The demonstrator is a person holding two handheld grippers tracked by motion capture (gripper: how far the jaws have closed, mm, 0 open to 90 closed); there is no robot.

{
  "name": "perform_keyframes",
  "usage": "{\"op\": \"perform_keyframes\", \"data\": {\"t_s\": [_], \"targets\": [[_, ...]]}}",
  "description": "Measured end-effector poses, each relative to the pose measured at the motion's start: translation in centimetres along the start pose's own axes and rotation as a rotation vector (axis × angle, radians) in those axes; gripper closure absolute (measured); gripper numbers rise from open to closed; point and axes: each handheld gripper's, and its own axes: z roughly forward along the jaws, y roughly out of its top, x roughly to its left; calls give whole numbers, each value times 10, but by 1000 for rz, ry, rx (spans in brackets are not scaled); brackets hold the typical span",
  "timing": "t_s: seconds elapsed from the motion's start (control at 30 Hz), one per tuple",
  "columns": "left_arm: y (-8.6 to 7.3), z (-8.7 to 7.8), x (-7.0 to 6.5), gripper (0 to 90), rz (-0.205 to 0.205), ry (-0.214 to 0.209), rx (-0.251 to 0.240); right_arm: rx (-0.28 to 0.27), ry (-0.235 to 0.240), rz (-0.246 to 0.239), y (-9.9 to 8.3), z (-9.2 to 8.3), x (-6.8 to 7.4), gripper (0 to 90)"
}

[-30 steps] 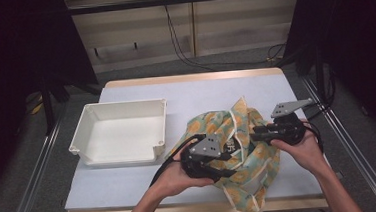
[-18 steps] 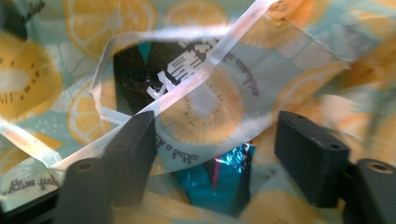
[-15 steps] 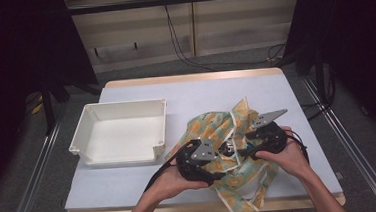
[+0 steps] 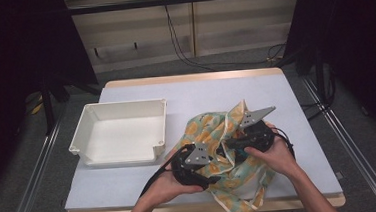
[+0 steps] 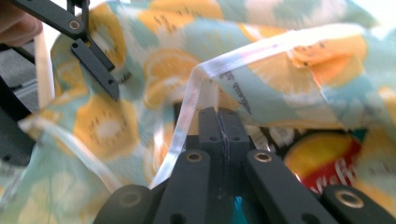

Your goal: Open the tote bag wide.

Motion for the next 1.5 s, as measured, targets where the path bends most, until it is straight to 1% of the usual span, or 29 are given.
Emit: {"op": "perform_keyframes", "data": {"t_s": [0.1, 0.17, 0.23, 0.27, 0.3, 0.33, 0.4, 0.53, 0.57, 0.6, 0.63, 0.67, 0.7, 0.73, 0.77, 0.8, 0.87, 0.93, 0.97, 1.0, 1.03, 1.07, 1.17, 1.23, 1.27, 1.33, 1.37, 1.43, 1.5], "targets": [[7, -8, 5, 376, -19, 13, -47, -33, 15, 4, 8, 1, 2, 900], [10, -11, 10, 376, -32, 5, -67, -59, 22, -5, 18, 3, 2, 899], [13, -16, 18, 380, -26, -7, -89, -67, 22, 0, 21, 3, 2, 899], [14, -18, 22, 402, -47, -1, -101, -72, 26, -2, 25, 4, 1, 899], [15, -22, 28, 408, -55, 41, -110, -73, 34, -3, 31, 8, -1, 898], [15, -22, 28, 411, -55, 41, -110, -73, 34, -3, 31, 8, -1, 898], [15, -20, 31, 411, -32, 103, -67, -78, 35, 10, 35, 12, -4, 896], [6, -5, 46, 355, -84, 156, 13, -75, 40, 33, 41, 22, -12, 893], [3, 1, 48, 342, -78, 165, 49, -71, 34, 38, 42, 24, -14, 888], [3, 1, 48, 357, -78, 165, 49, -71, 34, 38, 42, 24, -14, 888], [2, 3, 48, 357, -53, 188, 73, -70, 36, 37, 42, 25, -15, 883], [2, 6, 49, 394, -48, 188, 88, -66, 36, 42, 41, 25, -15, 874], [0, 11, 53, 511, -66, 187, 131, -57, 33, 45, 39, 25, -15, 828], [0, 11, 53, 582, -66, 187, 131, -57, 33, 45, 39, 25, -15, 828], [-1, 12, 54, 582, -66, 190, 142, -55, 26, 45, 37, 24, -15, 779], [-2, 12, 55, 690, -62, 184, 155, -48, 22, 48, 36, 23, -15, 739], [-2, 10, 55, 860, -67, 172, 142, -41, 17, 46, 31, 19, -13, 654], [-3, 4, 58, 897, -89, 147, 137, -35, 0, 47, 26, 14, -11, 553], [-4, 1, 59, 900, -84, 154, 128, -35, -5, 49, 23, 10, -11, 520], [-5, -1, 60, 900, -97, 148, 122, -36, -9, 53, 20, 7, -10, 487], [-6, -7, 63, 900, -109, 132, 99, -37, -14, 56, 17, 4, -10, 454], [-7, -10, 63, 900, -118, 135, 86, -37, -17, 62, 12, -1, -10, 438], [-10, -23, 68, 900, -158, 148, 53, -37, -28, 70, -2, -12, -10, 471], [-13, -29, 71, 900, -164, 182, 63, -20, -33, 70, -11, -18, -10, 591], [-15, -33, 73, 900, -170, 184, 64, -10, -52, 62, -15, -20, -10, 656], [-19, -39, 75, 900, -192, 204, 62, 10, -63, 59, -25, -25, -9, 704], [-20, -42, 77, 900, -186, 205, 71, 17, -77, 62, -30, -28, -8, 738], [-26, -43, 79, 900, -220, 205, 80, 42, -109, 78, -43, -35, -11, 824], [-27, -42, 80, 900, -223, 208, 86, 44, -117, 87, -48, -37, -12, 841]]}}
